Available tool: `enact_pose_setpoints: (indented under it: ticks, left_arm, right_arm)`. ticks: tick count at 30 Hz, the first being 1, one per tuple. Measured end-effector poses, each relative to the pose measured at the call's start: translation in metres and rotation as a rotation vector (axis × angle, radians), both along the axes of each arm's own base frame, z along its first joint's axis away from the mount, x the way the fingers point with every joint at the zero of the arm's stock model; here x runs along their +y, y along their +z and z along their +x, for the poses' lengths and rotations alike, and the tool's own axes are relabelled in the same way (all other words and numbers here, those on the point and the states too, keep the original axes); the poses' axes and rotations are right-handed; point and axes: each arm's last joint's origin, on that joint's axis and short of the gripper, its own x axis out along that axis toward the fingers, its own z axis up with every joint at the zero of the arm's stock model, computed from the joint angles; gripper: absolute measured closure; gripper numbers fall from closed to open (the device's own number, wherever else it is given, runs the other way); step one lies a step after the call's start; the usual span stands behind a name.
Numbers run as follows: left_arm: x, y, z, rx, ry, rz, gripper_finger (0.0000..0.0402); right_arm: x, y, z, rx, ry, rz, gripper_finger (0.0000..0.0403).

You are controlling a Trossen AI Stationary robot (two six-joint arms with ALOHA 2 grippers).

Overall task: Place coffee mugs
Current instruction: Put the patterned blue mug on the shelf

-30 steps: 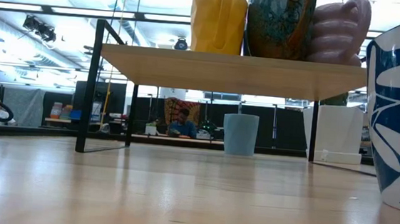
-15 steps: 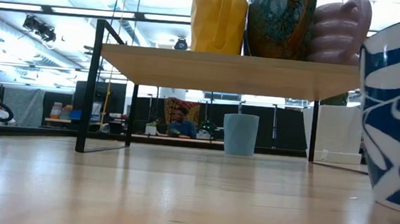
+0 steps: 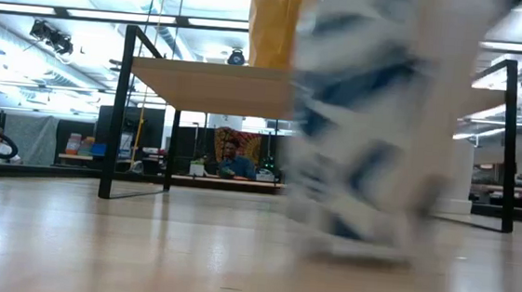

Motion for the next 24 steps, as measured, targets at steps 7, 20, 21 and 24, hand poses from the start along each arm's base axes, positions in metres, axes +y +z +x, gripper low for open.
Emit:
enact_pose_setpoints:
  ticks: [7,20,21,24]
  left_arm:
    - [-0.006,-0.006,0.009,-0.035,0.007,-0.001,0.0283]
    - [-0.017,-0.039,0.034,-0.031,-0.075,0.159,0.0174]
    - [-0.017,-0.043,0.037,-0.033,-0.087,0.178,0.0172]
    - [-0.018,-0.053,0.045,-0.035,-0.123,0.230,0.0171]
  right_arm:
    - [-0.022,0.003,0.024,-0.050,0.019,0.075,0.0372]
    - [-0.036,0.002,0.030,-0.026,-0.009,0.074,0.0368]
    - [-0.036,0.002,0.030,-0.025,-0.010,0.074,0.0366]
    - [-0.035,0.002,0.030,-0.026,-0.009,0.074,0.0357]
